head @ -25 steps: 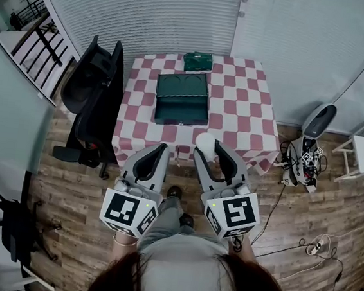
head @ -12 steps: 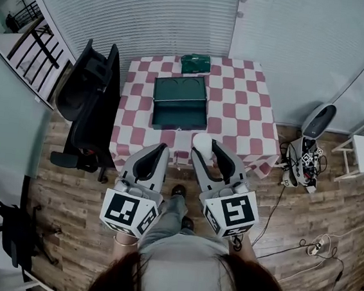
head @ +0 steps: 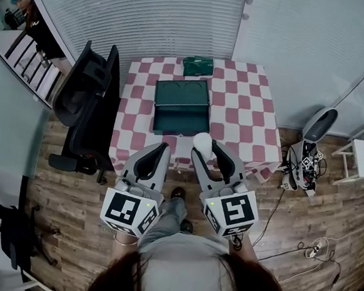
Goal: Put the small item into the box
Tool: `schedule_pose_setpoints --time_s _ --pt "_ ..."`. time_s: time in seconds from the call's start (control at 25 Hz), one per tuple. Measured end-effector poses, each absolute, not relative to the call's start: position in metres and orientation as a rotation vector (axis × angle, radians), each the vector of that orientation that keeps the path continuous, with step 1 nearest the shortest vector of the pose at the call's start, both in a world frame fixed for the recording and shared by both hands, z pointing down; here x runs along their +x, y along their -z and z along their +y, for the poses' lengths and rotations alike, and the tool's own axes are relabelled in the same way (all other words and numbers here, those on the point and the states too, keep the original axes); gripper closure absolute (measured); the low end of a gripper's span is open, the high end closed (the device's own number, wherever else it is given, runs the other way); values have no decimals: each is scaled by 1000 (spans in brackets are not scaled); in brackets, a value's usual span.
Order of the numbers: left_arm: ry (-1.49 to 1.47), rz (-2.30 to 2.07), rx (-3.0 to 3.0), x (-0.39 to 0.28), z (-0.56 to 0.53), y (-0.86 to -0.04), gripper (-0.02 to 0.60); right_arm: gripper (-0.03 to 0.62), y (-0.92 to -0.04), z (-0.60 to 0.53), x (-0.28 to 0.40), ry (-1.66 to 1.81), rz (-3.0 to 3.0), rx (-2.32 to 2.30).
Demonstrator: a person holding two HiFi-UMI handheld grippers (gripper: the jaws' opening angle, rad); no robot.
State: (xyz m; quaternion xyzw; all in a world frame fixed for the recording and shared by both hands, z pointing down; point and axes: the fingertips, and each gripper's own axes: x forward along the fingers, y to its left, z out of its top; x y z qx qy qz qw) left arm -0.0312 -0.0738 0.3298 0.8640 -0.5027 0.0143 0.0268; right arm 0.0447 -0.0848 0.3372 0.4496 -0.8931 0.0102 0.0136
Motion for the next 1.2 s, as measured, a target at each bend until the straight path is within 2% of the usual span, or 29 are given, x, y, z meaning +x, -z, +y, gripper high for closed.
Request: schedule_pose_setpoints --time_s 1.2 --pt "-39 -1520 2612 -76 -164 -354 572 416 -372 -180 -6 -58 -2706 1307"
